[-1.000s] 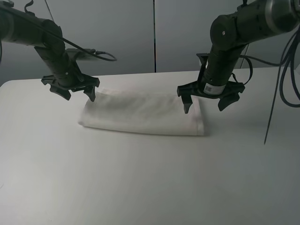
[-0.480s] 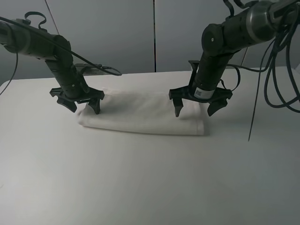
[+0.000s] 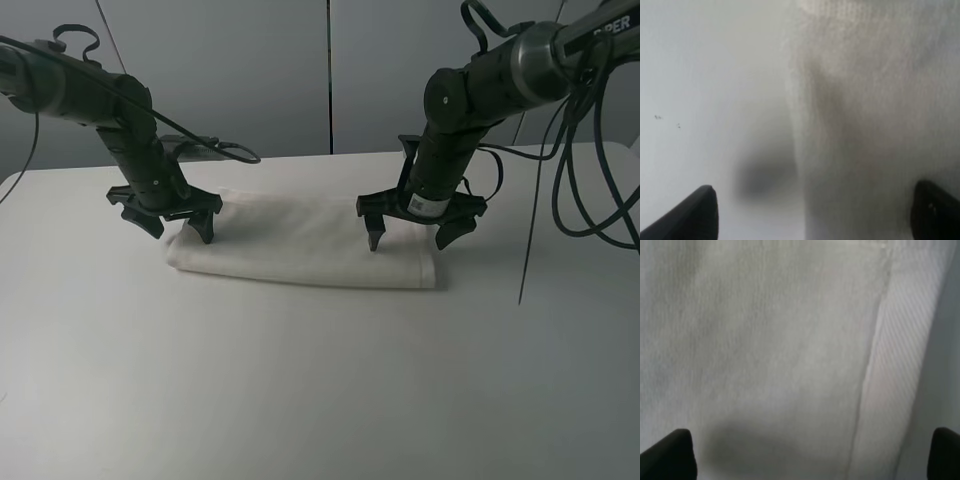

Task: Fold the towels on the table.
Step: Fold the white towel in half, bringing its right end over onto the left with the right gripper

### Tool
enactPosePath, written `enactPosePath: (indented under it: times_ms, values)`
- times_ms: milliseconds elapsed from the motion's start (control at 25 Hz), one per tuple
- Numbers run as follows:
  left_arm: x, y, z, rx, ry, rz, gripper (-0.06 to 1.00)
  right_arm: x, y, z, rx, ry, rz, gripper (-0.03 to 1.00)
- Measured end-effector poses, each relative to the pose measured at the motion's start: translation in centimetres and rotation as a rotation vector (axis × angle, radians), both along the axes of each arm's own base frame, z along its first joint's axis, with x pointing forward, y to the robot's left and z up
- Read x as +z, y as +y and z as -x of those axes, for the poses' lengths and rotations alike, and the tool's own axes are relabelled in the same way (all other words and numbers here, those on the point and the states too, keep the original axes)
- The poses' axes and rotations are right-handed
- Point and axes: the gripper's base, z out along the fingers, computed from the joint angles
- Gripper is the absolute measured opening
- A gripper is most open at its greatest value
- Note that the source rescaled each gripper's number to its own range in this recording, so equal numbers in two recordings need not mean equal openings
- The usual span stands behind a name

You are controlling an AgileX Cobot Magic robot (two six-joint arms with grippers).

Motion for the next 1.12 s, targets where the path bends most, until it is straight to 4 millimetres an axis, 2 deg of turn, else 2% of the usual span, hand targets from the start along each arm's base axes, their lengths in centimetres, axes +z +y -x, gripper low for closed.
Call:
enactPosePath:
  times_ms: [560, 840, 1120]
  values:
    - [0.0, 0.0, 0.0, -0.002, 0.000, 0.000, 0.99, 0.1, 0.0, -0.6, -0.001, -0.064, 0.004, 1.00]
    - [0.0, 0.0, 0.0, -0.002, 0.000, 0.000, 0.99, -1.5, 0.0, -0.6, -0.001, -0.026, 0.022, 1.00]
    - [0.0, 0.0, 0.0, -0.003, -0.001, -0.001, 0.99, -1.5, 0.0, -0.7, 0.004, -0.028, 0.022, 1.00]
